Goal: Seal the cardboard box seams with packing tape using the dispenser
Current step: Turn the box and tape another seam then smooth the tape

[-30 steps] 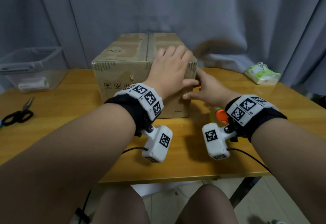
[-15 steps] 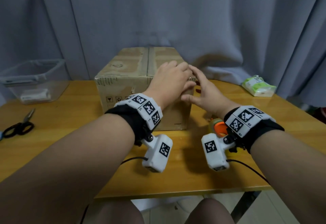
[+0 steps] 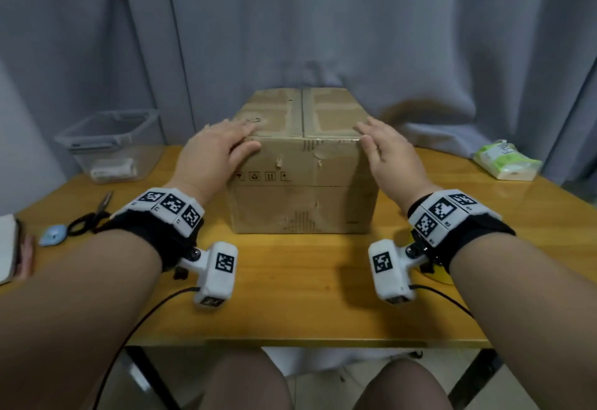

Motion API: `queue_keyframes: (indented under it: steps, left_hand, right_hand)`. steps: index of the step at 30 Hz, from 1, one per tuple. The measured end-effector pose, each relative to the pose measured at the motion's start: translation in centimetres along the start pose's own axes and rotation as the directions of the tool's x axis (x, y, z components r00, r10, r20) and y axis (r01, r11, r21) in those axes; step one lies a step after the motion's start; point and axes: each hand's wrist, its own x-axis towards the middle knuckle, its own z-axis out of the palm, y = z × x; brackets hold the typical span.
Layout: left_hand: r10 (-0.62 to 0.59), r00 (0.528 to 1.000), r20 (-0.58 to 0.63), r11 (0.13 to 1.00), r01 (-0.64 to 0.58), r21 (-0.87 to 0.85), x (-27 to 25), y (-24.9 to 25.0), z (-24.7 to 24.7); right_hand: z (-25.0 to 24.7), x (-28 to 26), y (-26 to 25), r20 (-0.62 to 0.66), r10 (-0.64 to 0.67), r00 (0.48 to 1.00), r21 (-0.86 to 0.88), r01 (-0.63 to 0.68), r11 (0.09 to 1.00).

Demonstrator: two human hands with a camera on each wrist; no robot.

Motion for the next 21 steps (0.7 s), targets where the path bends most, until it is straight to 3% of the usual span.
queue_keyframes:
  steps: [3, 6, 10, 14, 17, 19, 21]
  left_hand:
    - [-0.137, 0.990, -0.029, 0.977, 0.130, -0.167, -0.9, 0.4, -0.1]
    - [-0.126, 0.989, -0.071, 0.983, 0.115, -0.145, -1.6, 1.9, -0.9]
    - [-0.056, 0.991, -0.120, 0.995, 0.046, -0.087, -3.3, 4.5, -1.7]
    - [0.004, 0.991, -0.137, 0.994, -0.019, -0.106, -4.4, 6.9, -2.9]
    - [0.005, 0.996, -0.094, 0.954, -0.033, -0.299, -4.7, 7.9, -3.0]
    - [-0.060, 0.998, -0.031, 0.836, 0.033, -0.547, -4.3, 7.5, -2.8]
    - [-0.096, 0.995, 0.014, 0.737, 0.081, -0.671, -3.6, 6.5, -2.8]
  right_hand:
    - [0.2, -0.2, -1.1, 0.041, 0.125, 0.991, 0.032, -0.126, 0.991]
    - [-0.2, 0.0, -1.3, 0.121, 0.285, 0.951, -0.019, -0.285, 0.958]
    - [-2.2, 0.2, -1.8, 0.212, 0.498, 0.841, -0.061, -0.497, 0.866]
    - [-1.9, -0.1, -5.2, 0.339, 0.442, 0.831, -0.101, -0.434, 0.895]
    - [-2.0, -0.8, -6.9, 0.379, 0.350, 0.857, -0.131, -0.324, 0.937]
    - [-2.2, -1.0, -7.6, 0.398, 0.262, 0.879, -0.146, -0.221, 0.964]
    - [-1.6, -0.8, -8.8, 0.414, 0.230, 0.881, -0.220, -0.149, 0.964]
